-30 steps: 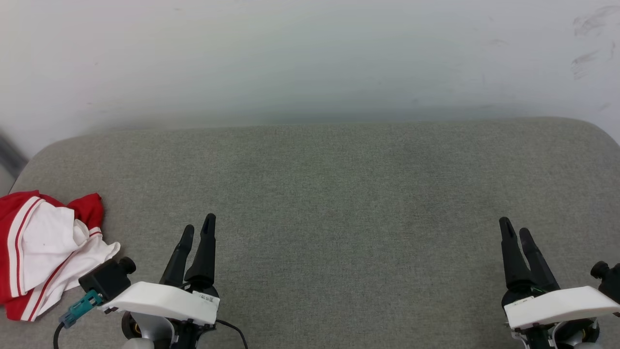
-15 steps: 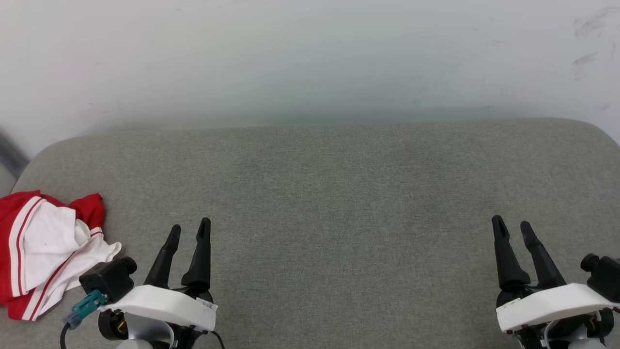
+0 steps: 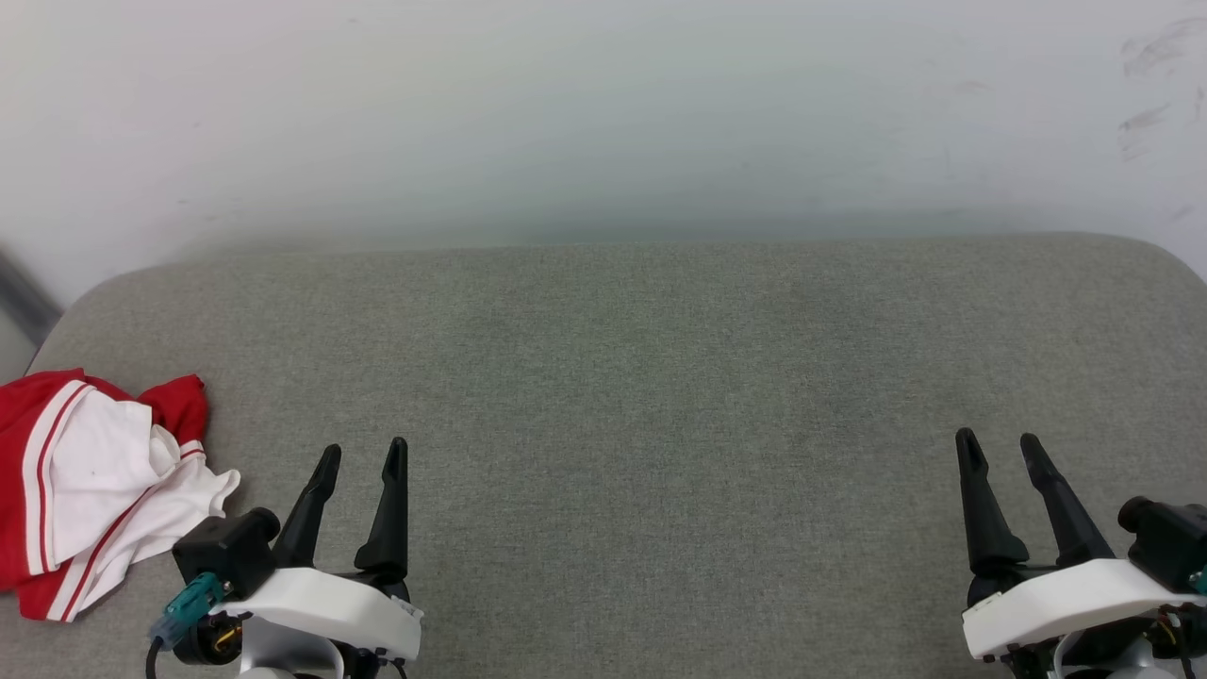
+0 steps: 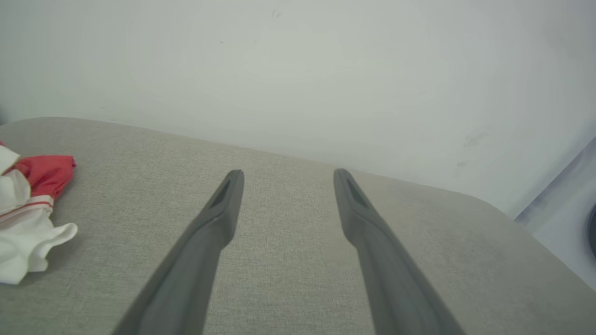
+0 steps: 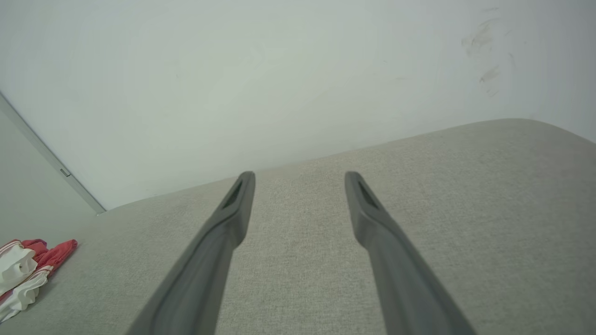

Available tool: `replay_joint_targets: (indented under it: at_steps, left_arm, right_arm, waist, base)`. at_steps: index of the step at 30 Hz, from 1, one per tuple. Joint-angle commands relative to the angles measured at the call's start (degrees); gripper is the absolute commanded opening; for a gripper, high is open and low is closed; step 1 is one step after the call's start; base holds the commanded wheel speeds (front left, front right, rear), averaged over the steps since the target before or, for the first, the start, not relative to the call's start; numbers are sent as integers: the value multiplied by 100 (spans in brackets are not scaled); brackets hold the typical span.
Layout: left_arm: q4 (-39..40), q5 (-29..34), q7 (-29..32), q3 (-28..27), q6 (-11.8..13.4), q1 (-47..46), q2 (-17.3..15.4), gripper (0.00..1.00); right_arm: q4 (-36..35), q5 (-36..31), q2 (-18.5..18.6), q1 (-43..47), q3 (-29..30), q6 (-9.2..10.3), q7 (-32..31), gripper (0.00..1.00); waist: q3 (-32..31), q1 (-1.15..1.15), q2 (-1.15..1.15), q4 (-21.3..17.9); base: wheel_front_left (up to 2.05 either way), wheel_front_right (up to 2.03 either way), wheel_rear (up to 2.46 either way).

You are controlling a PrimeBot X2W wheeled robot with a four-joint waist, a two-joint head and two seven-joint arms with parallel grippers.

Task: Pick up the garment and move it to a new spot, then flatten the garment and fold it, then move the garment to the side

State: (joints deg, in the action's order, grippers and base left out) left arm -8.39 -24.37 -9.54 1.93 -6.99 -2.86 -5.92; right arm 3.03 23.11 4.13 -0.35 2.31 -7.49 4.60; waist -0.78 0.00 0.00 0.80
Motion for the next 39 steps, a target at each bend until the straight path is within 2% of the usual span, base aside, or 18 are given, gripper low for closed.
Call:
replay_joint_targets:
  at_steps: [1,28,39]
  left_arm:
    - [5,259,-87,7,5,-12,-37,100]
    - [-139,1488,-401,3,3,12,7,100]
    - [-195,1761,-518,-62,-27,2,81,100]
  right_arm:
    - [-103,-249,-18,16,13,-1,0,100]
    - [-240,-1303,-104,104,-17,0,58,100]
    - [-287,-1636,-113,140,-17,0,57,100]
  waist:
    - [1,0,0,2]
    - [3,0,0,-34]
    - [-23,0,0,-6]
  base:
    - [0,0,0]
    - [0,0,0]
    - [0,0,0]
